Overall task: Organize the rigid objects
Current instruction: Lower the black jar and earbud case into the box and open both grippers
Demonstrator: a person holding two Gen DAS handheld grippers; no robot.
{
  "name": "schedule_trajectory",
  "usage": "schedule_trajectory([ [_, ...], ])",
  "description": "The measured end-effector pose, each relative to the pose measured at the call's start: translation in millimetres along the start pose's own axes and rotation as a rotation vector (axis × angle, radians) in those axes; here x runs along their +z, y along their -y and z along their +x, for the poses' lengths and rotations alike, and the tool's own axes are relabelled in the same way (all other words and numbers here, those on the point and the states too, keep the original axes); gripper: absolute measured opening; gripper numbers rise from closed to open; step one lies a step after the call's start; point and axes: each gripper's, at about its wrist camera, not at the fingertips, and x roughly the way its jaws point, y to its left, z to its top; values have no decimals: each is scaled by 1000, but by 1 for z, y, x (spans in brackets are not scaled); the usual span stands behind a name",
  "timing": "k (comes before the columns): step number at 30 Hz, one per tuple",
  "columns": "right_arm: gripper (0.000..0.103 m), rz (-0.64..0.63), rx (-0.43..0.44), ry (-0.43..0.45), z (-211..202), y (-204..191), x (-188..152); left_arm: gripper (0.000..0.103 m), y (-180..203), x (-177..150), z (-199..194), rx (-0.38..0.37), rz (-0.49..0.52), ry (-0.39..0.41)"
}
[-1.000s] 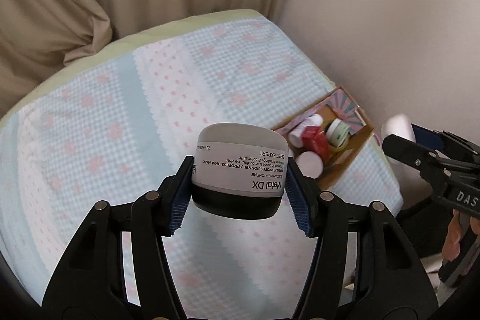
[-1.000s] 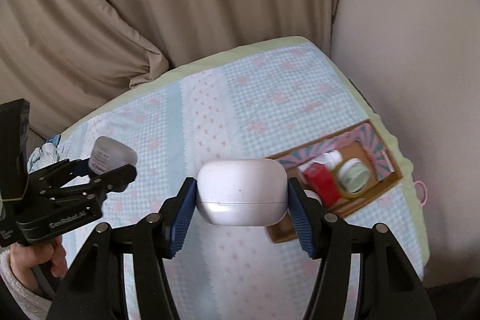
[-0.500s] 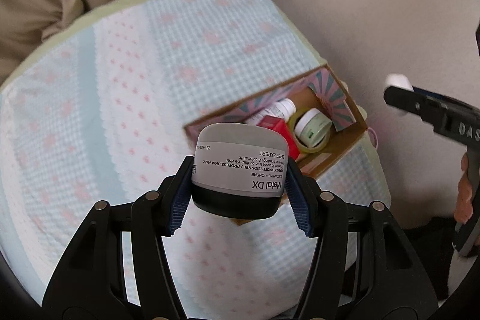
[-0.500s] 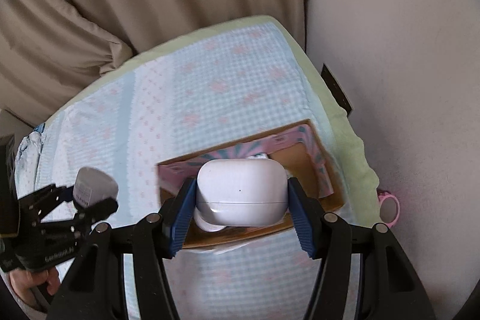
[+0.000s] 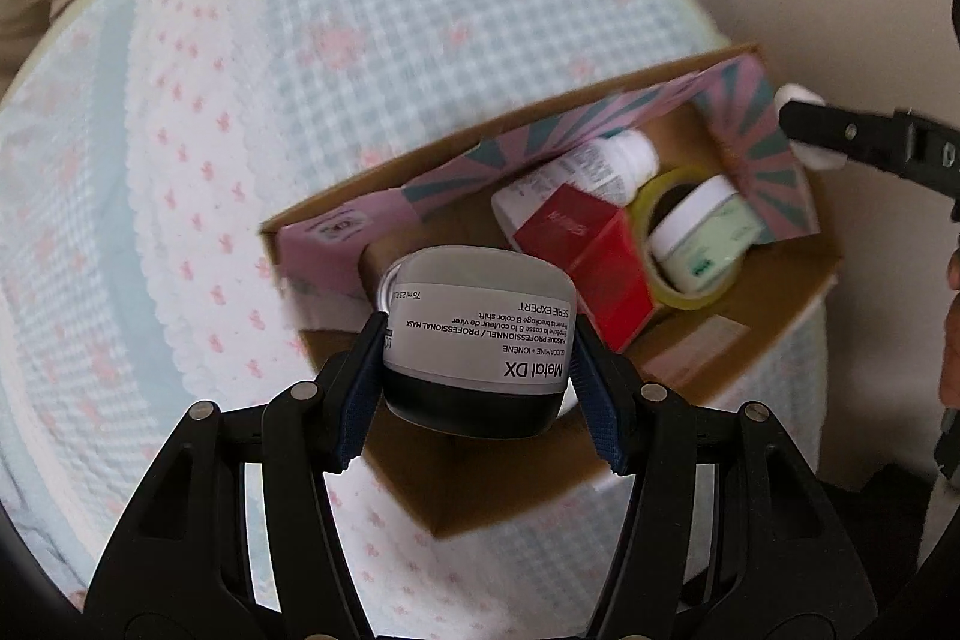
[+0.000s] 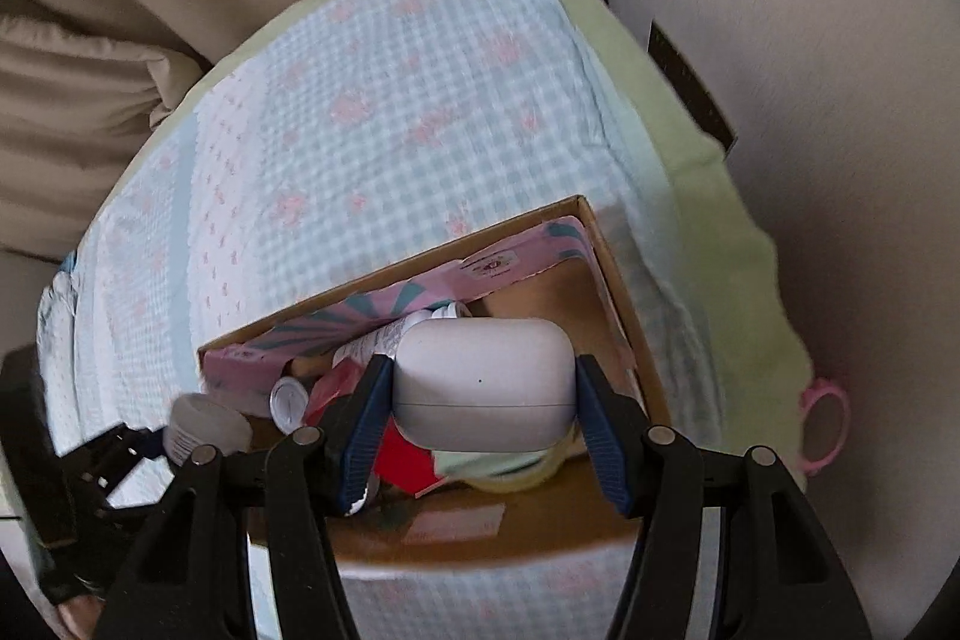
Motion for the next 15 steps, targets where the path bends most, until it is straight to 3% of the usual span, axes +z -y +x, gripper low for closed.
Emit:
schedule_trajectory([
  [11, 56, 103, 30, -96, 59, 21, 18, 55, 17, 6, 41, 62, 96, -86],
  [12, 57, 120, 13, -109, 63, 23, 19, 60, 19, 6, 41, 74, 100, -86],
  [13, 68, 138, 4, -124, 65, 25, 21, 87, 20, 5, 38, 94, 104, -77],
  [14, 73, 154, 24, -129, 66, 26, 21, 103, 22, 6, 36, 108, 107, -67],
  [15, 89, 162, 61, -134, 67, 26, 21, 103, 23, 5, 32, 111, 111, -41],
])
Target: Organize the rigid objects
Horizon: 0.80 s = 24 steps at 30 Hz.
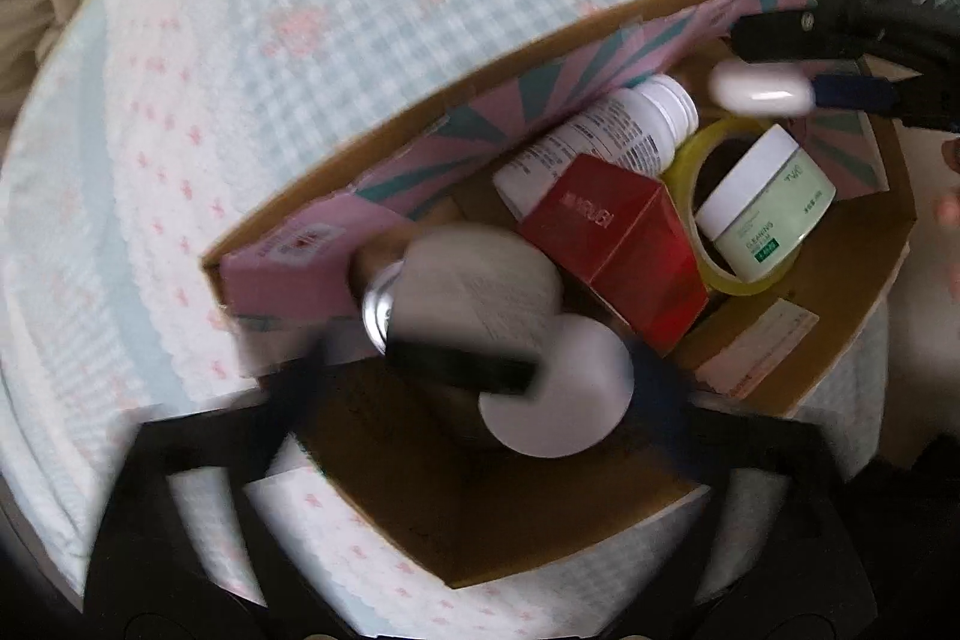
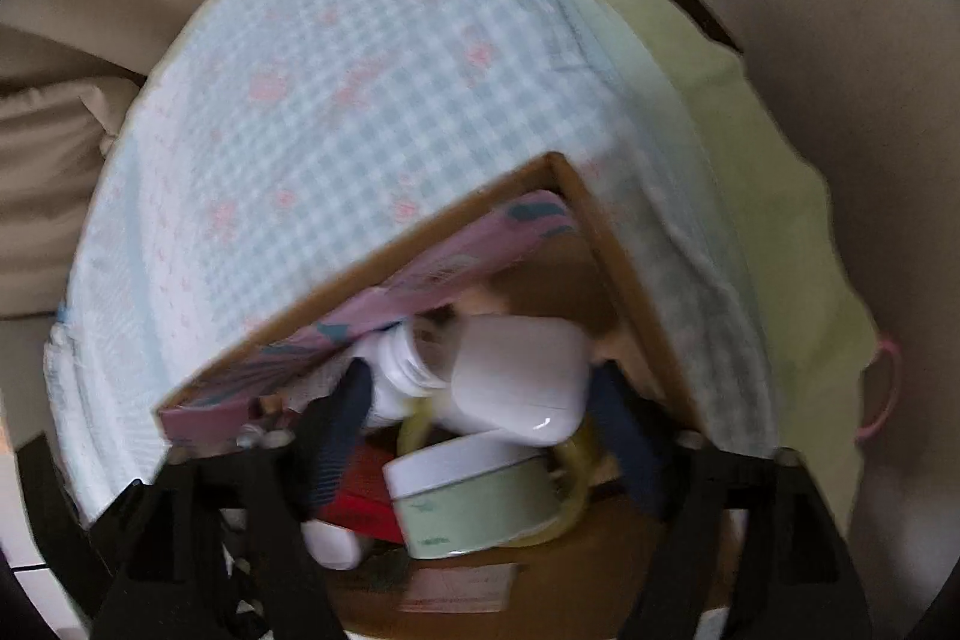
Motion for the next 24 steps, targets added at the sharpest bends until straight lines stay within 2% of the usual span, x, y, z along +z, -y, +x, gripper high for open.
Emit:
schedule_trajectory([
  [1, 103, -5, 43, -16, 1, -2, 0, 103, 0, 0, -2, -11, 0, 11],
  [2, 103, -20, 82, -33, 3, -6, -1, 103, -1, 0, -2, -18, -3, 12],
  [3, 103, -28, 84, -37, 3, -8, -1, 103, 0, -1, -2, -18, -4, 10],
  [6, 103, -64, 47, -22, 1, -14, -5, 103, 0, -1, -4, -30, -8, 11],
  [12, 103, -47, 49, -18, -1, -10, -9, 103, 1, -1, -7, -41, -7, 11],
  [24, 103, -54, 36, 20, -24, -10, -24, 103, 1, -15, -37, -57, -21, 47],
])
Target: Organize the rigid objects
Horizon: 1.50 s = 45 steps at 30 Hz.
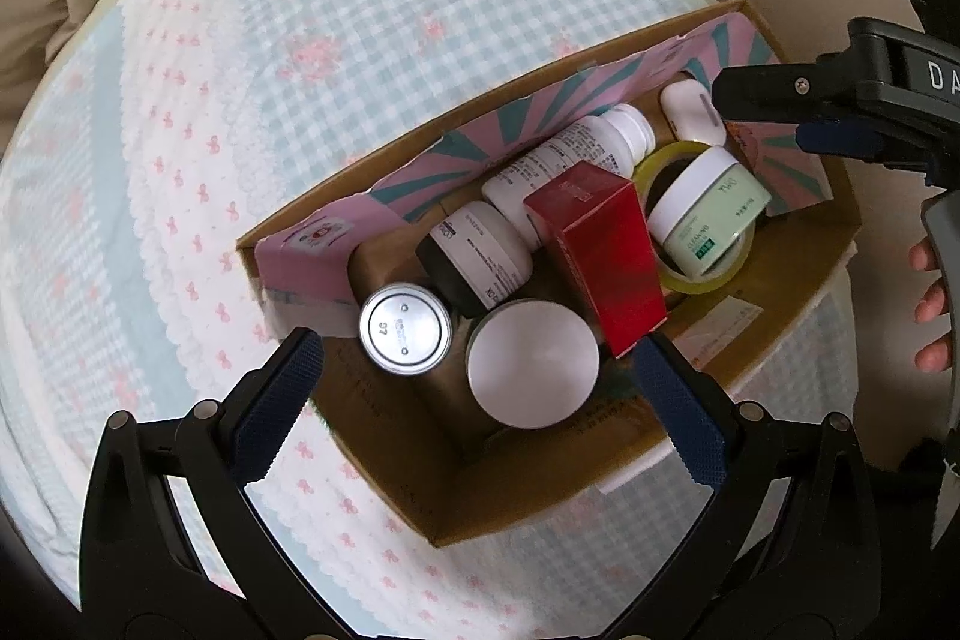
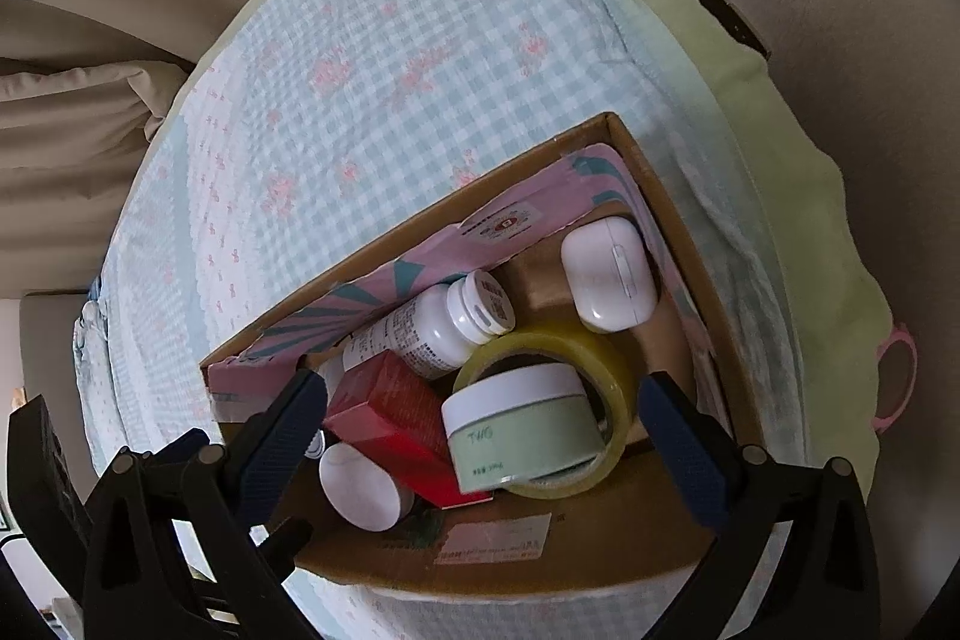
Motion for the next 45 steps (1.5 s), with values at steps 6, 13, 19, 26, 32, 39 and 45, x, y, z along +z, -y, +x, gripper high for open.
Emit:
schedule_trajectory([
  [6, 103, -23, -11, 37, -27, -13, -13, 103, -9, -15, -37, -17, -22, 56],
  [13, 103, -94, -18, 118, -86, -63, -42, 103, -42, -48, -126, -15, -85, 203],
  [19, 103, -267, -31, 222, -146, -142, -93, 103, -95, -91, -218, 30, -202, 372],
  [26, 103, -460, -14, 419, -213, -235, -162, 103, -146, -168, -331, 105, -307, 627],
  [32, 103, -546, -10, 696, -277, -282, -225, 103, -161, -243, -393, 179, -365, 828],
  [39, 103, -578, -85, 922, -308, -298, -283, 103, -156, -294, -434, 270, -363, 998],
  [45, 103, -586, -108, 973, -312, -304, -297, 103, -149, -303, -446, 299, -331, 1042],
])
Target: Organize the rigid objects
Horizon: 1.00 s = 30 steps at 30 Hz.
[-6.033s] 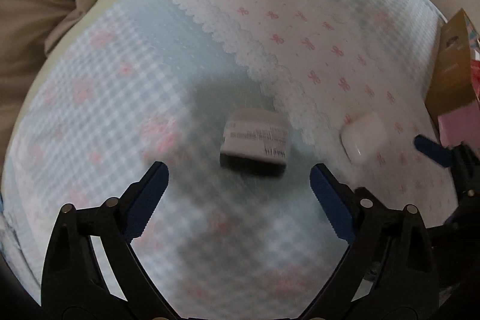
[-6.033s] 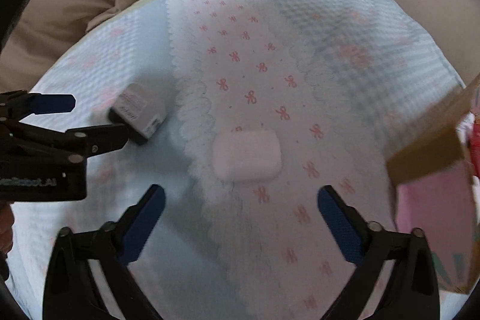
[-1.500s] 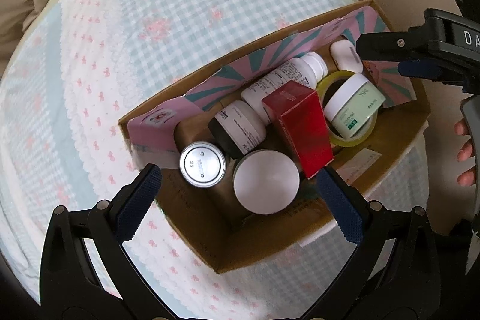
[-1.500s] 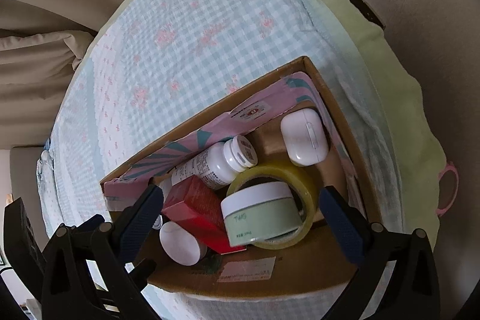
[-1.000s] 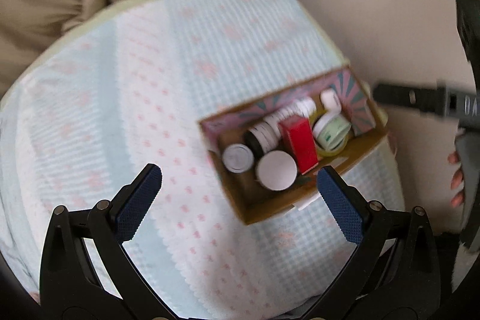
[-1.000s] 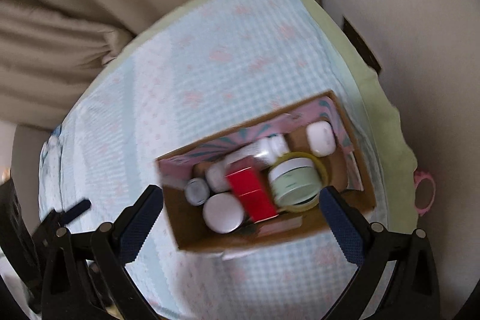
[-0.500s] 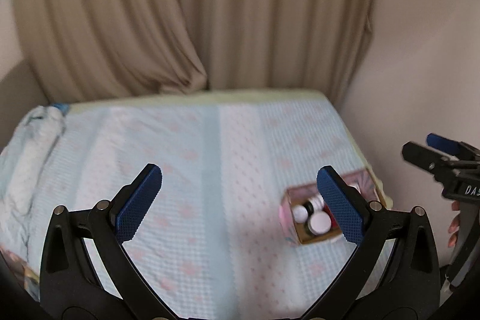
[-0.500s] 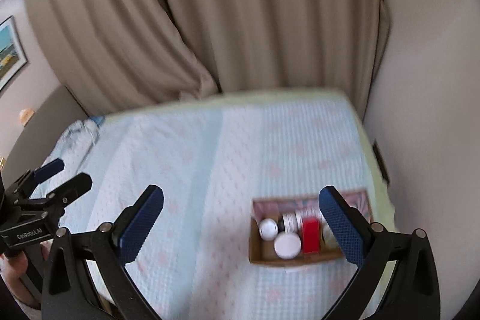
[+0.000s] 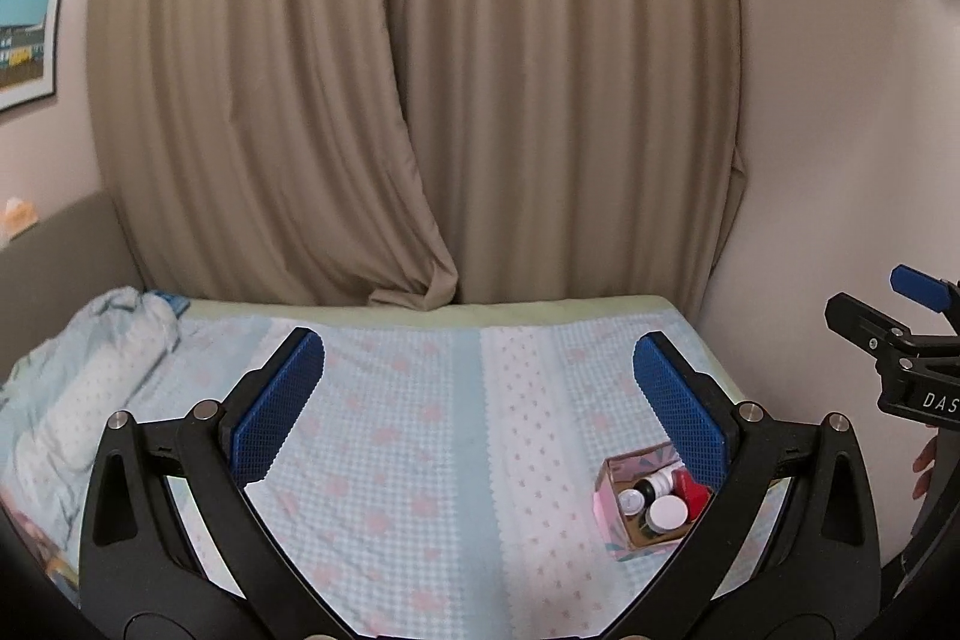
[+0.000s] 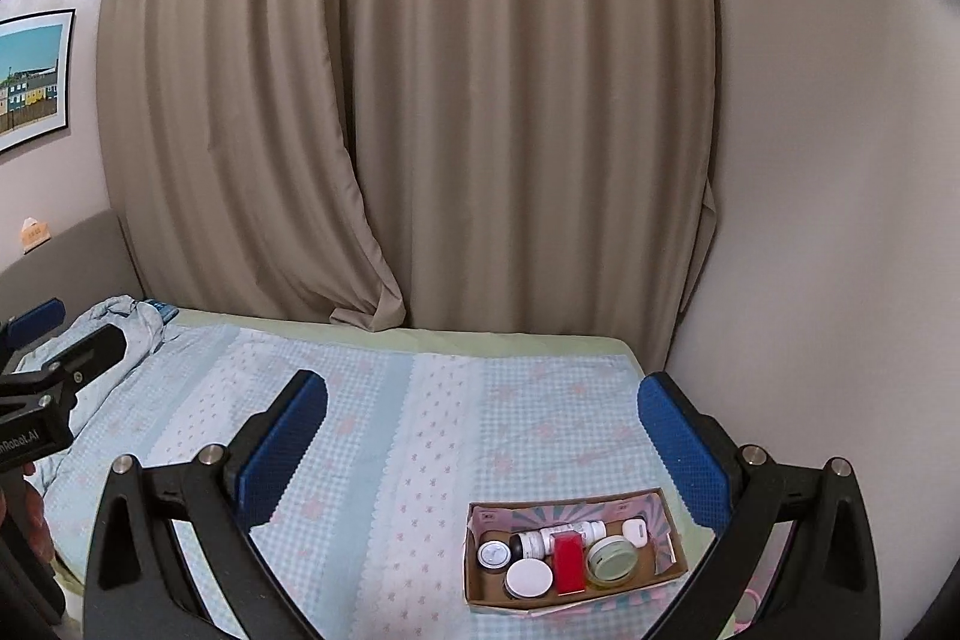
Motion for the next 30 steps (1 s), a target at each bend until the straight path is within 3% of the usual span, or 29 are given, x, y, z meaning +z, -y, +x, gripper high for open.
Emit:
schedule_trajectory([
  [30, 103, 30, 1, 17, 10, -9, 6, 103, -2, 1, 3, -18, -2, -3],
])
